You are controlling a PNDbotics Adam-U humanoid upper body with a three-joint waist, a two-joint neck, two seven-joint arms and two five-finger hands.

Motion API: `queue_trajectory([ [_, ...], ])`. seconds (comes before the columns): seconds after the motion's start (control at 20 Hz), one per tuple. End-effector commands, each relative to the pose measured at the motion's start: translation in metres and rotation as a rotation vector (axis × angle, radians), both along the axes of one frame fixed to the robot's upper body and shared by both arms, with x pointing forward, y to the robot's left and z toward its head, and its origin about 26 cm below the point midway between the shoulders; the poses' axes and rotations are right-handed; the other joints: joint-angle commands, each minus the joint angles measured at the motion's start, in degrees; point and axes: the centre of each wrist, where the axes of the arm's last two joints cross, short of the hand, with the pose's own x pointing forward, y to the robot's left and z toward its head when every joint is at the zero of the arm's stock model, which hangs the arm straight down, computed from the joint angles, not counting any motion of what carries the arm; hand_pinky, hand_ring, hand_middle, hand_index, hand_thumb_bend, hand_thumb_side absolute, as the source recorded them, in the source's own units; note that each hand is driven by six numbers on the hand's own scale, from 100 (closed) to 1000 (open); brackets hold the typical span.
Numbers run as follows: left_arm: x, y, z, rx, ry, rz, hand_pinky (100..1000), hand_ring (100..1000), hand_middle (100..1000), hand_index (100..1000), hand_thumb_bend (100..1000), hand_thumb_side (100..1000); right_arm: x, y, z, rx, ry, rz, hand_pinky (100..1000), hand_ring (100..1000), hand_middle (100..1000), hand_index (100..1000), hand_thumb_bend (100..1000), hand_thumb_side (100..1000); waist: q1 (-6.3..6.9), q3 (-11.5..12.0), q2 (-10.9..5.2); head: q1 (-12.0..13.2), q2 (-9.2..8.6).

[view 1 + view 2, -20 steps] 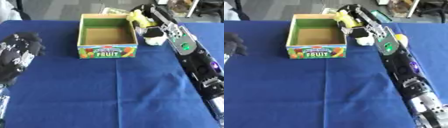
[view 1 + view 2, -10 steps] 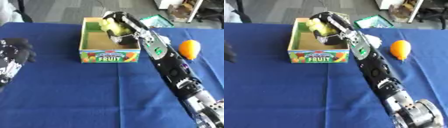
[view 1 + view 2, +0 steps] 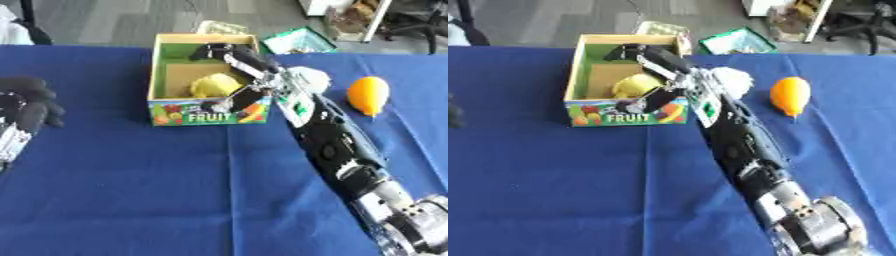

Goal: Pick up objects on the table and place them in the box.

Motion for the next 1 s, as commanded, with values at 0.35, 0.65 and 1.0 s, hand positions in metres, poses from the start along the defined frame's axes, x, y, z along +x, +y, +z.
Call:
queue_trajectory([
  [0.35,-0.003,0.005,0.001,0.003,-0.006,0.024,573,608,598,719,396,361,-0.008,-0.063,0.053,0.191,-0.09,-0.09,916,896,769,873,397,146,-0.41,-3.4,-1.47,1.6,0.01],
  [0.65,-0.004,0.01,-0.003,0.008,0.004,0.052,573,609,598,719,395,363,-0.022,-0.141,0.052,0.237,-0.037,-0.271,903,879,757,876,395,157,-0.7,-5.5,-1.82,2.5,0.16],
  [1.0,-0.005,0.013,-0.004,0.01,0.007,0.065,573,609,598,720,393,365,-0.034,-0.209,0.014,0.232,0.064,-0.505,895,871,751,877,389,199,-0.61,-6.5,-1.85,3.2,-0.45],
])
